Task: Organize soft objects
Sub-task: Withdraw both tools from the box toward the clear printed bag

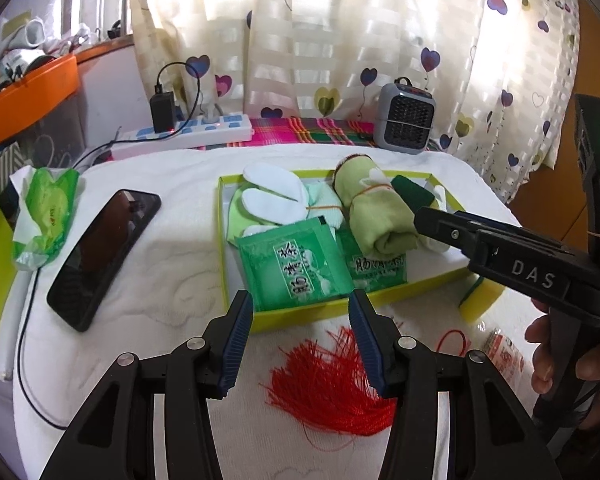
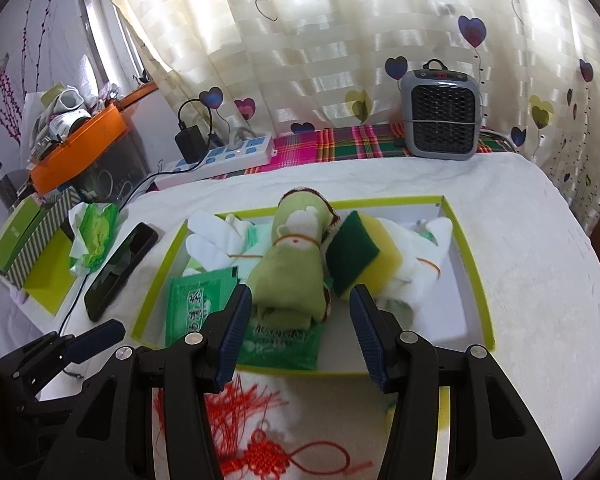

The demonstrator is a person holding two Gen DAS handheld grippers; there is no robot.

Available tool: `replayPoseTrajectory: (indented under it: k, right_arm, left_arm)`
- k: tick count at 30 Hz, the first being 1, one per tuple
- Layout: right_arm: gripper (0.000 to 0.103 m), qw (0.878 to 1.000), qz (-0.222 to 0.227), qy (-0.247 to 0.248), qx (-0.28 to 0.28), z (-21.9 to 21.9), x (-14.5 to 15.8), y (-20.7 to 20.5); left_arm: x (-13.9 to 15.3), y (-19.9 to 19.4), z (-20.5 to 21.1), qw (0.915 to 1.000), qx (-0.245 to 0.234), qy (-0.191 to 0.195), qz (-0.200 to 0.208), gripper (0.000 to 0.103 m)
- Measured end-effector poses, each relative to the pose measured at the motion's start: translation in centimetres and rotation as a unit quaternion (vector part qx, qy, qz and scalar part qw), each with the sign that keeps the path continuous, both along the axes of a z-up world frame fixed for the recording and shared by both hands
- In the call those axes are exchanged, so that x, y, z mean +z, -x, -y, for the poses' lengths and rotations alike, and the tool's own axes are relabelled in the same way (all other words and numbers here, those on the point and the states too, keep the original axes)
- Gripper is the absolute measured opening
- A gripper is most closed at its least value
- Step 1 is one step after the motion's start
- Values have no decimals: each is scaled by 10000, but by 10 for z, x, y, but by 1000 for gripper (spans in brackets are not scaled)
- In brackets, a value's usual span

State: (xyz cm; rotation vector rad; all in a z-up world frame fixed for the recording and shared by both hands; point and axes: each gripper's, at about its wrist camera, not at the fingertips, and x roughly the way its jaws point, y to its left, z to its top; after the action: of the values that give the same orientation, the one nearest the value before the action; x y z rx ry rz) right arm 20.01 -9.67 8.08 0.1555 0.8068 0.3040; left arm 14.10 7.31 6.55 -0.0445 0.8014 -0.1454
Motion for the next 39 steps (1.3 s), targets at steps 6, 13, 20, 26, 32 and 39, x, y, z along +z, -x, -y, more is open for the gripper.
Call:
replayPoseTrajectory:
  k: [6,13,20,26,32,39]
  right_arm:
    - [52,10000,26,-58,9,8,-1,17]
    - [52,9999,91,-86,-6,20,1,37]
    - [52,9997,201,-101,-124,42,3,60]
    - [52,9993,278,-125,-226,63,1,79]
    - [52,9984,144,-206,-501,85,-10,97]
    - [53,9985,-14,-170,-513,95,-26,114]
  left_arm:
    - [-4,15,4,10000,-38,-48,-34,49]
    - [-3,32,13,9998,-191,-55,12,49]
    - [-12,41,16,9994,-349,-4,-89,49]
    - [-22,46,15,9990,-395,67,-222,50]
    - [-30,49,23,9982,-519,86,-303,51]
    - [-36,49,35,9971,-673,49,-363,51]
